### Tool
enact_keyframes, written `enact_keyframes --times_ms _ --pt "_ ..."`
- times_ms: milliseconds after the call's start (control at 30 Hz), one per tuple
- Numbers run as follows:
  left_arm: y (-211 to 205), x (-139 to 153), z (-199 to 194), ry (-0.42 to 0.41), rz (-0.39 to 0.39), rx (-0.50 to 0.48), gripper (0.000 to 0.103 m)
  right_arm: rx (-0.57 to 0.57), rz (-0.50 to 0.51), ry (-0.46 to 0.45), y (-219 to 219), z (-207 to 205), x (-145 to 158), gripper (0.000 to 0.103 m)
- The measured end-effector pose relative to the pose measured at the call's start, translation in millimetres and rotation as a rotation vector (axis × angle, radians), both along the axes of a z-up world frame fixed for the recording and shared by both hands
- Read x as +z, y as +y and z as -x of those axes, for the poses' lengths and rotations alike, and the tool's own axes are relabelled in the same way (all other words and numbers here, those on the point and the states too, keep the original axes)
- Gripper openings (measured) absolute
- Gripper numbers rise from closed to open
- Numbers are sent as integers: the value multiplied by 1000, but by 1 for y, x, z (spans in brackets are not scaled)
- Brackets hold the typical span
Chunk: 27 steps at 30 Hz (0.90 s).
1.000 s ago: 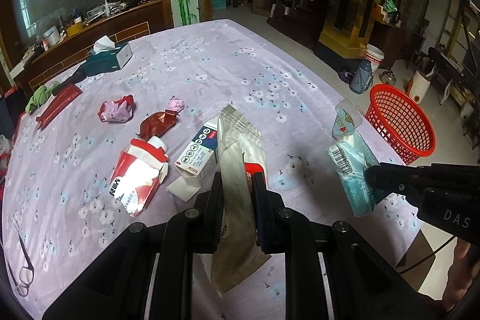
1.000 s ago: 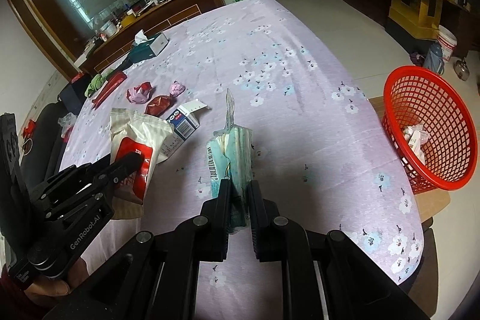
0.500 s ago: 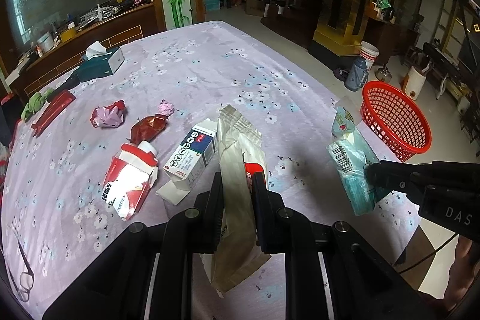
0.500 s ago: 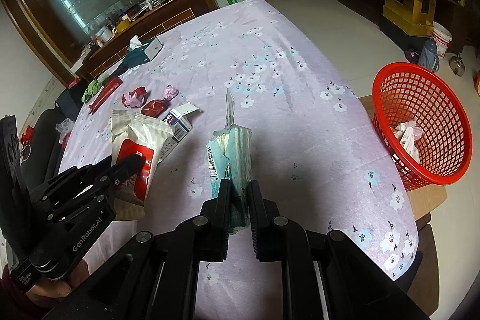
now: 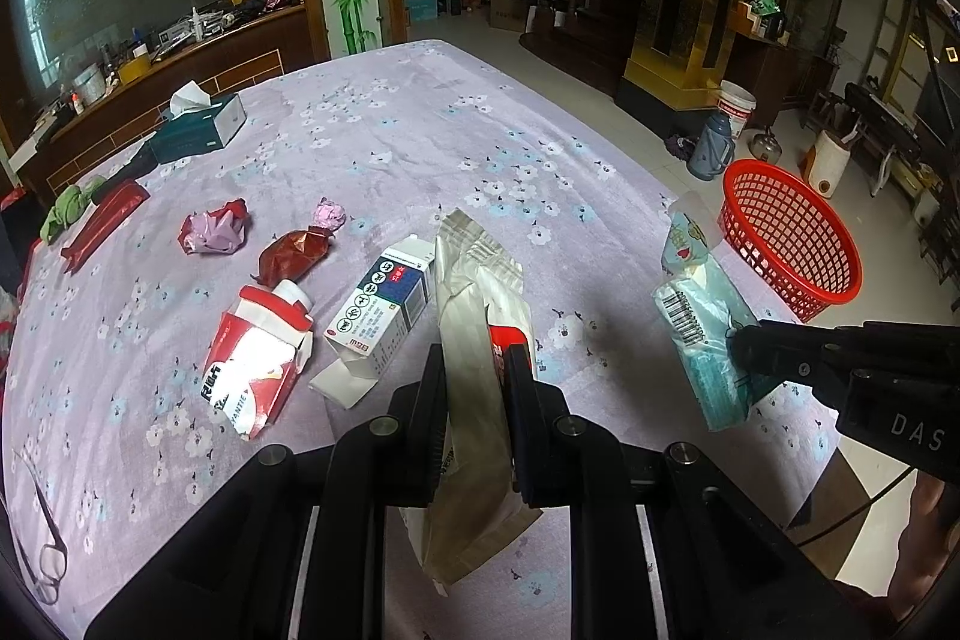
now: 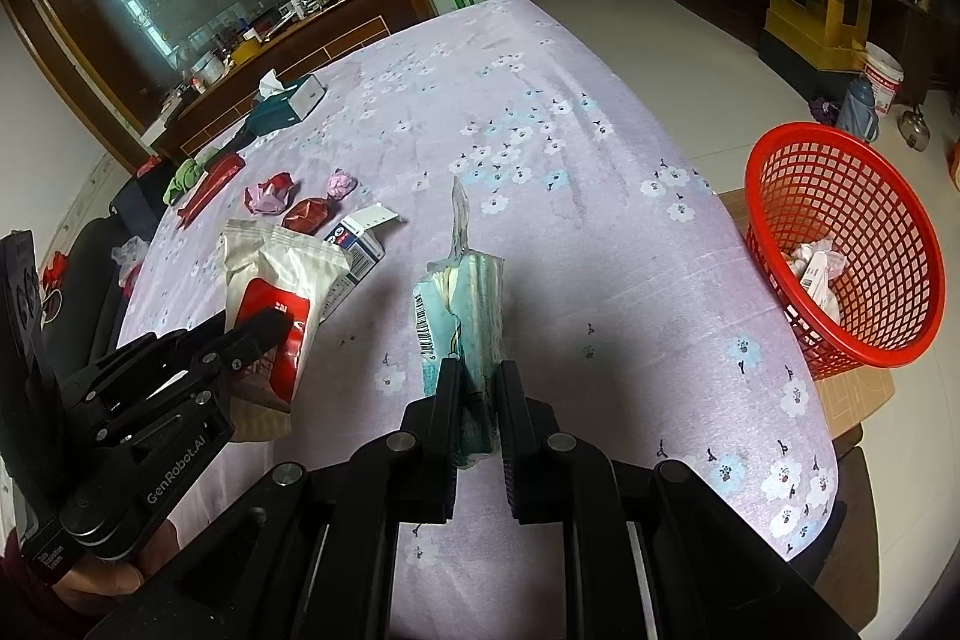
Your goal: Collect trash
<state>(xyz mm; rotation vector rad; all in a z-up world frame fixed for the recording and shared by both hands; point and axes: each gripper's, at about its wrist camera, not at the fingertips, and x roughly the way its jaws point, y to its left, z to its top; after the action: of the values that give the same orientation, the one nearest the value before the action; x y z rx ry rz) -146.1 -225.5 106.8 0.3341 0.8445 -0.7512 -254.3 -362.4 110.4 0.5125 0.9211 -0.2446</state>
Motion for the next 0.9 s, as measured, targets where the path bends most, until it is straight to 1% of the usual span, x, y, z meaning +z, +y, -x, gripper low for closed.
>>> enact_keyframes --times_ms 900 --pt "0 -3 0 5 -1 1 17 -1 3 12 2 -3 -5 12"
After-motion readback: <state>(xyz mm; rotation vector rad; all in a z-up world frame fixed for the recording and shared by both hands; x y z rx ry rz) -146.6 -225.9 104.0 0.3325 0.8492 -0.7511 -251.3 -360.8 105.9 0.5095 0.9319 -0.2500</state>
